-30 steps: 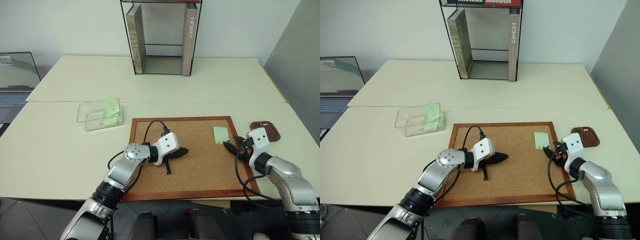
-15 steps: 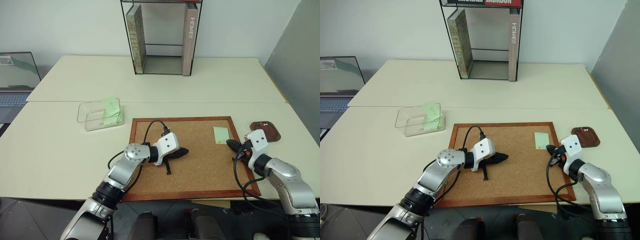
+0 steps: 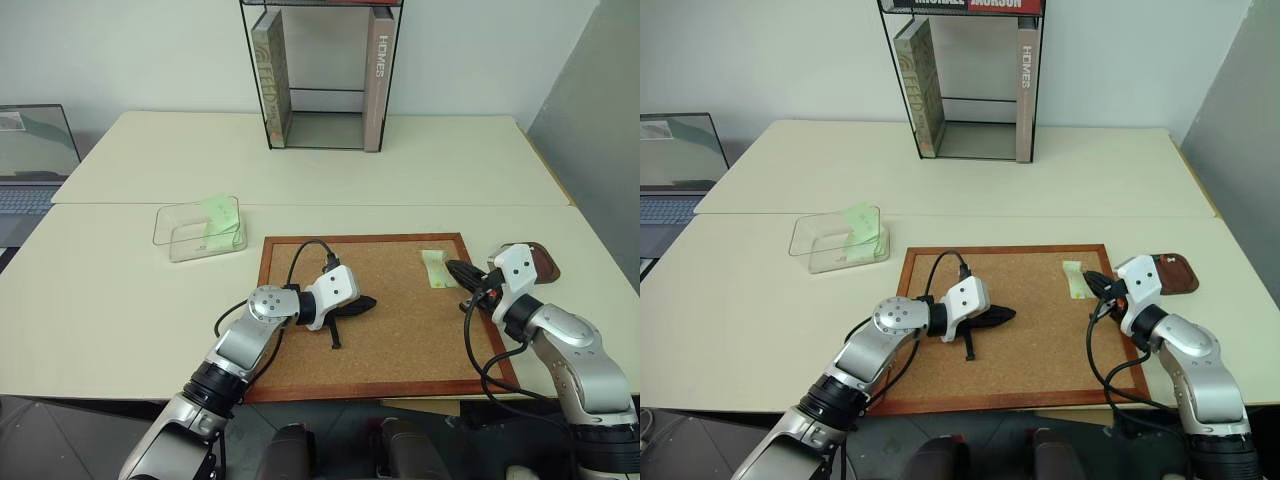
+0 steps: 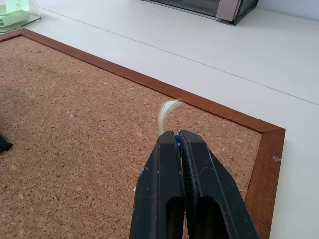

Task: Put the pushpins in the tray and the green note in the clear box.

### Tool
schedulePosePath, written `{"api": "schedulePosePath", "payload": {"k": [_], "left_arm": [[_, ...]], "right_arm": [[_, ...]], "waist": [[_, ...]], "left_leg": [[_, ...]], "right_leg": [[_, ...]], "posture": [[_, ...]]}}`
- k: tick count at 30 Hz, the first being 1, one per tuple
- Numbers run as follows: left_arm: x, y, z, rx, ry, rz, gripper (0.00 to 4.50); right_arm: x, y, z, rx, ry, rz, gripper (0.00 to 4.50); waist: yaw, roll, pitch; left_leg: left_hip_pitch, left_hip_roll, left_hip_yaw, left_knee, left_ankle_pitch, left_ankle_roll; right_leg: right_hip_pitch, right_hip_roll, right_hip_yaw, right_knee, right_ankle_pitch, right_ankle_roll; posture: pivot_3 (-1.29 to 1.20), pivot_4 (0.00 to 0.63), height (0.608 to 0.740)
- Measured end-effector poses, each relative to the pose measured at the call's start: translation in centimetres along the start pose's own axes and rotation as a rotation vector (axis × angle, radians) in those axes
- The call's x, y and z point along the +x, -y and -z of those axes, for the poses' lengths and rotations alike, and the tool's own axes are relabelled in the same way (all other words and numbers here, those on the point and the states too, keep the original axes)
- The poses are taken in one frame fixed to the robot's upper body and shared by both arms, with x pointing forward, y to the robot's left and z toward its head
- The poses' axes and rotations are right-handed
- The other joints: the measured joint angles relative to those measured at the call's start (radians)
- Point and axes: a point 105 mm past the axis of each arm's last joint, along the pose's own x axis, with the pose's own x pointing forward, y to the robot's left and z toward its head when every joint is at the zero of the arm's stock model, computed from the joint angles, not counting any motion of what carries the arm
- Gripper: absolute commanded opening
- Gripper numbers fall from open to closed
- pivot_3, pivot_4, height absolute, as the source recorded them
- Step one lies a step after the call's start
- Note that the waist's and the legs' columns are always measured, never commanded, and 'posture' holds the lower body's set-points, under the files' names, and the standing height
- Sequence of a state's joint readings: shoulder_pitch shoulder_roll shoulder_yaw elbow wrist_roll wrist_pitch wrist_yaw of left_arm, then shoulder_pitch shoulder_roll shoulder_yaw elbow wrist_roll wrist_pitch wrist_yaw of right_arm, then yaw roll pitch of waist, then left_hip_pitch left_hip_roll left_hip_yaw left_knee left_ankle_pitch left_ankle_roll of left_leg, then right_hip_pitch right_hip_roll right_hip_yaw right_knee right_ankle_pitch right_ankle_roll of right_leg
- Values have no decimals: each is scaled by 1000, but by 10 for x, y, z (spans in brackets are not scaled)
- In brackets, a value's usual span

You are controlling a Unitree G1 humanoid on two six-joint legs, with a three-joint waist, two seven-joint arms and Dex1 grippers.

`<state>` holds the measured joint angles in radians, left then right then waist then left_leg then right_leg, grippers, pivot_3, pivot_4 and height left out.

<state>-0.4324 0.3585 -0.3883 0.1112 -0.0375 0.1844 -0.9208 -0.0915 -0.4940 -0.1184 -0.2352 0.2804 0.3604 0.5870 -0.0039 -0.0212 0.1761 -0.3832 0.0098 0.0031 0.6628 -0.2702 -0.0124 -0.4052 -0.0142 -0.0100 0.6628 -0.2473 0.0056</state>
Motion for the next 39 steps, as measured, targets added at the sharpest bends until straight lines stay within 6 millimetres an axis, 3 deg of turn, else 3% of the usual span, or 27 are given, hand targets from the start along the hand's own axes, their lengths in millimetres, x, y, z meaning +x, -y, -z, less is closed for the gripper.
{"api": "schedulePosePath", "payload": {"k": [6, 12, 20, 24, 32, 39], "left_arm": [[0, 0, 0, 2, -3, -1, 0], [0, 0, 0, 4, -3, -1, 0], [0, 0, 0, 4, -3, 2, 0], [0, 0, 0, 5, -4, 0, 0], [0, 0, 0, 5, -3, 1, 0], [0, 0, 0, 6, -3, 0, 0]], "right_arm": [[-4, 11, -7, 1, 24, 39, 43], [-10, 42, -11, 32, 32, 180, 43], [-28, 105, 21, 134, -69, 511, 43], [-30, 117, 33, 159, -111, 576, 43], [-28, 128, 48, 198, -168, 623, 1621], [-28, 131, 49, 198, -175, 642, 3078]], "waist": [[0, 0, 0], [0, 0, 0], [0, 0, 0], [-1, 1, 0], [-1, 1, -1], [-2, 1, -1]], "left_leg": [[0, 0, 0, 0, 0, 0], [0, 0, 0, 0, 0, 0], [0, 0, 1, 0, 0, 0], [0, 0, 1, 0, 0, 0], [0, 0, 1, 0, 0, 0], [0, 0, 1, 0, 0, 0]], "right_leg": [[0, 0, 0, 0, 0, 0], [0, 0, 0, 0, 0, 0], [0, 0, 1, 0, 0, 0], [0, 0, 1, 0, 0, 0], [0, 0, 1, 0, 0, 0], [0, 0, 1, 0, 0, 0]], "posture": [[0, 150, 740], [0, 150, 740], [0, 150, 740], [0, 150, 740], [0, 150, 740], [0, 150, 740]]}}
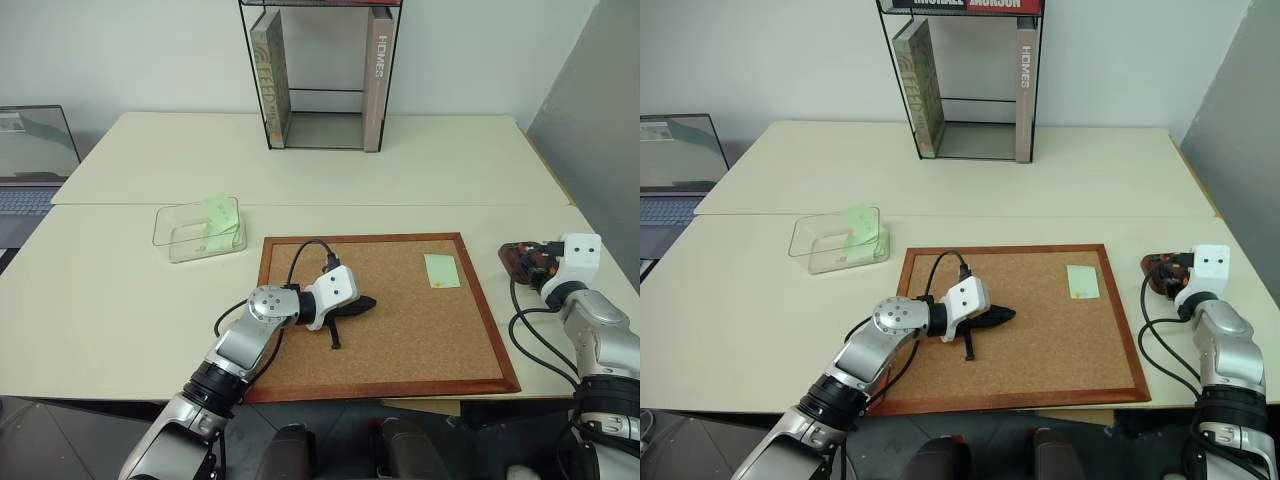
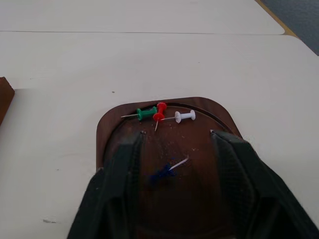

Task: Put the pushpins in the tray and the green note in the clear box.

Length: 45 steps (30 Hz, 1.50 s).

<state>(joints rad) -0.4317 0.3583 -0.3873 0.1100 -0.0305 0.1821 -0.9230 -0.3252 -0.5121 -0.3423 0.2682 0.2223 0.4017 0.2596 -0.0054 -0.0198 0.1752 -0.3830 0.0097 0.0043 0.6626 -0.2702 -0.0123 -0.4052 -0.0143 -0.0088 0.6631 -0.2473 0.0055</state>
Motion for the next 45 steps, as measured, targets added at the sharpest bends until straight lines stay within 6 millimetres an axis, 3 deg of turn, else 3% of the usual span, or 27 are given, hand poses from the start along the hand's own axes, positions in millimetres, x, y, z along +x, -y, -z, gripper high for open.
{"api": "schedulePosePath", "payload": {"k": [7, 12, 15, 20, 25, 31, 36, 45], "left_arm": [[0, 0, 0, 6, 2, 0, 0], [0, 0, 0, 9, 3, 0, 0], [0, 0, 0, 11, 4, 0, 0], [-1, 0, 0, 11, 1, -1, 0], [-1, 0, 1, 11, 0, -2, 0], [-1, 1, 0, 13, 1, 1, 0], [-1, 1, 1, 13, 0, 1, 0], [-1, 1, 1, 13, -1, 0, 0]], "right_arm": [[0, 1, -1, 0, 5, 4, 4428], [-6, 0, -29, 27, 164, -22, 4428], [-15, -18, -36, 52, 202, -149, 4428], [-47, -82, -15, -12, 109, -514, 4428], [-63, -119, -11, -117, 91, -677, 4428], [-60, -124, 3, -184, 56, -673, 4428], [-54, -120, 16, -226, 21, -645, 3550], [-53, -128, 18, -240, 47, -658, 1780]], "waist": [[0, 0, 0], [0, 0, 0], [1, 0, 0], [0, 1, 0], [-1, 0, 0], [0, 0, 0], [0, 0, 0], [0, 0, 0]], "left_leg": [[0, 0, 0, 0, 0, 0], [0, 0, 0, 0, 0, 0], [0, 0, -1, 0, 0, 0], [0, 1, -1, -1, 0, 0], [0, 1, -1, 0, 0, 0], [0, 0, -1, 0, 0, 0], [0, 1, -1, 0, 0, 0], [0, 1, -1, 0, 0, 0]], "right_leg": [[0, 0, 0, 0, 0, 0], [0, 0, 0, 0, 0, 0], [0, 0, -1, 0, 0, 0], [0, 0, -1, 0, 0, 0], [0, 0, -1, 0, 0, 0], [0, 0, -1, -1, 0, 0], [0, 0, -1, -1, 0, 0], [0, 1, -1, -1, 0, 0]], "posture": [[0, 150, 740], [0, 150, 740], [0, 150, 740], [0, 150, 740], [0, 150, 740], [0, 150, 740], [0, 150, 740], [0, 150, 740]]}}
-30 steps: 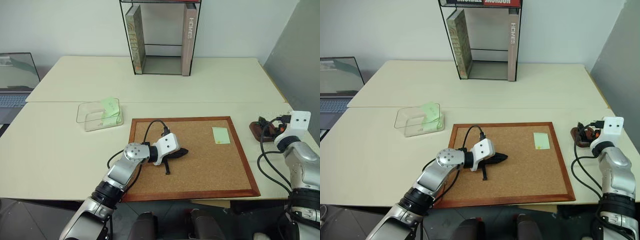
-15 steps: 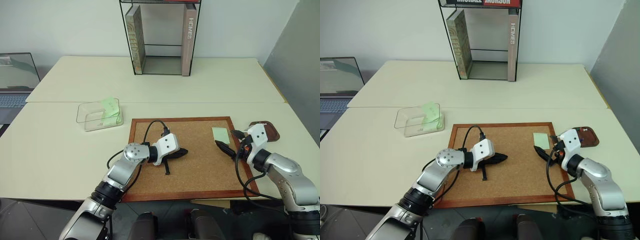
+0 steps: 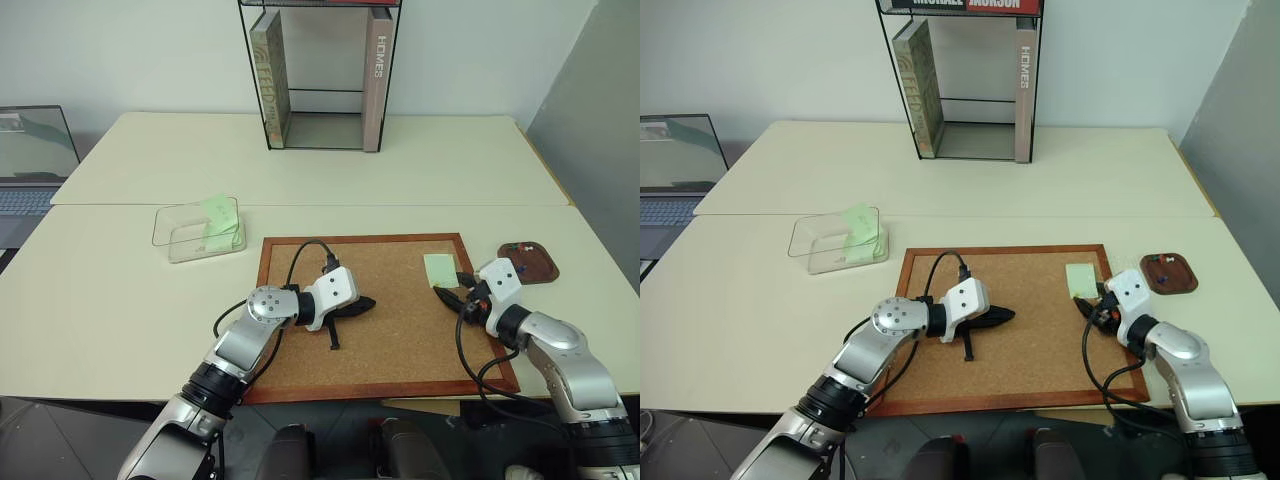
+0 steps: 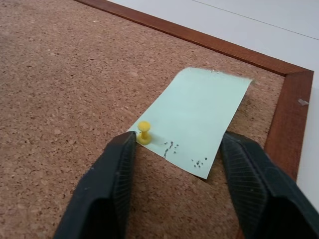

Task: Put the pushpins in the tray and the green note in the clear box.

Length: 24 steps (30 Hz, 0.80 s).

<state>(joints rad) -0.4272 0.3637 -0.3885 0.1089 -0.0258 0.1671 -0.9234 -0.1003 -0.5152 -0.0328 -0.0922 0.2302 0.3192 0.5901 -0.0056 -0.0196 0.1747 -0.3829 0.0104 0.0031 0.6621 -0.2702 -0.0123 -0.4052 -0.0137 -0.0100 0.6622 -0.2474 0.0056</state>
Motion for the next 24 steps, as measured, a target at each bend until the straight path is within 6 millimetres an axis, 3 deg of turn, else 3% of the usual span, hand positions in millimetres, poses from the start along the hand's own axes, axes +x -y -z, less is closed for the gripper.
{"api": "schedulePosePath", "payload": {"k": [9, 13, 24], "left_arm": [[0, 0, 0, 0, 0, 0, 0], [0, 0, 0, 1, 0, 0, 0], [0, 0, 0, 1, 0, 1, 0]], "right_arm": [[4, -9, 0, 1, 10, -35, 68], [2, -9, -1, -12, 17, -32, 4], [-2, -1, 1, 39, 0, 32, 2141]], "waist": [[0, 0, 0], [1, 0, 0], [1, 0, 0]], "left_leg": [[0, 0, 0, 0, 0, 0], [0, 0, 0, 0, 0, 0], [0, 0, 0, 0, 0, 0]], "right_leg": [[0, 0, 0, 0, 0, 0], [0, 0, 0, 0, 0, 0], [0, 0, 0, 0, 0, 0]], "posture": [[0, 150, 740], [0, 150, 740], [0, 150, 740]]}}
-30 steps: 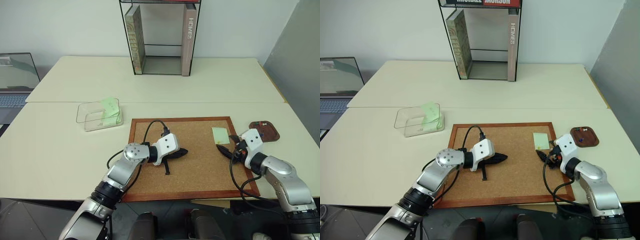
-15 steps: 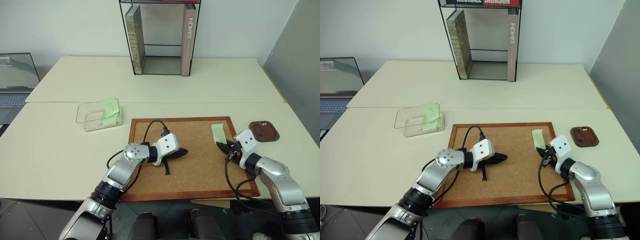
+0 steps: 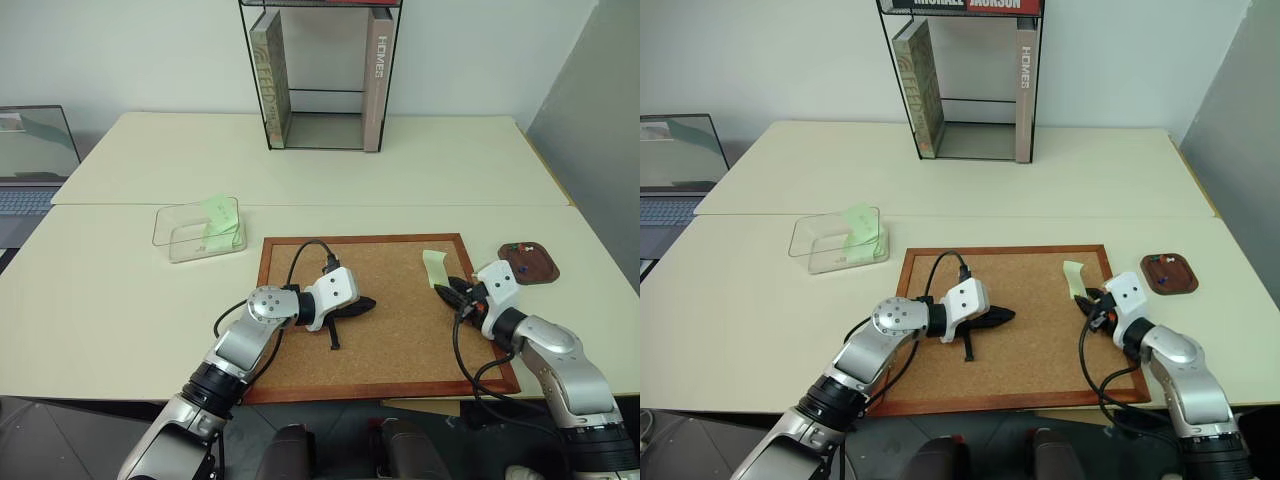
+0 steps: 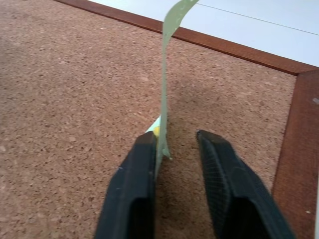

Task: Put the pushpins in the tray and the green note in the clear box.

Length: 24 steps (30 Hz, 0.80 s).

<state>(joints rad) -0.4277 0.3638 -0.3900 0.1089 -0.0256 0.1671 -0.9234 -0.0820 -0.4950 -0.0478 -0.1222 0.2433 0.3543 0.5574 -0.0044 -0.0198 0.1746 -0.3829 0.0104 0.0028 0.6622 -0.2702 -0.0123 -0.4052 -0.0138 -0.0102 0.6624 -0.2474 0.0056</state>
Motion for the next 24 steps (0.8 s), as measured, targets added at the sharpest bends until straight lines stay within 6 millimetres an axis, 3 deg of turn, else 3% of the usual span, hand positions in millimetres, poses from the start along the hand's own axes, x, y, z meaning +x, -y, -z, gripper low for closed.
{"api": "schedulePosePath", "payload": {"k": [4, 9, 13, 19, 24], "left_arm": [[0, 0, 0, 1, 0, 0, 0], [0, 0, 0, 3, 0, 0, 0], [-1, -1, 1, 2, -4, -1, 0], [-2, -1, 1, 3, -4, -1, 0], [-1, -2, 0, 7, -3, -1, 0]], "right_arm": [[-1, 4, 0, -6, -6, 30, 2834], [-13, 11, 2, -15, -4, 79, 2834], [-23, 9, -11, -28, 68, 72, 2834], [-26, -18, -46, -59, 212, -52, 2834], [-27, -54, -38, -109, 143, -248, 2834]], "waist": [[0, 0, 0], [0, 0, 0], [-3, 0, 0], [-3, 0, 0], [-1, -1, 0]], "left_leg": [[0, 0, 0, 0, 0, 0], [0, 0, 0, 0, 0, 0], [0, 0, 0, 0, 0, 0], [0, 1, 0, 0, 0, 0], [0, 1, 0, 0, 0, 0]], "right_leg": [[0, 0, 0, 0, 0, 0], [0, 0, 0, 0, 0, 0], [0, 0, 0, 0, 0, 0], [0, 2, 0, 0, 0, 0], [0, 1, 0, -1, 0, 0]], "posture": [[0, 150, 740], [0, 150, 740], [0, 150, 740], [0, 150, 740], [0, 150, 740]]}}
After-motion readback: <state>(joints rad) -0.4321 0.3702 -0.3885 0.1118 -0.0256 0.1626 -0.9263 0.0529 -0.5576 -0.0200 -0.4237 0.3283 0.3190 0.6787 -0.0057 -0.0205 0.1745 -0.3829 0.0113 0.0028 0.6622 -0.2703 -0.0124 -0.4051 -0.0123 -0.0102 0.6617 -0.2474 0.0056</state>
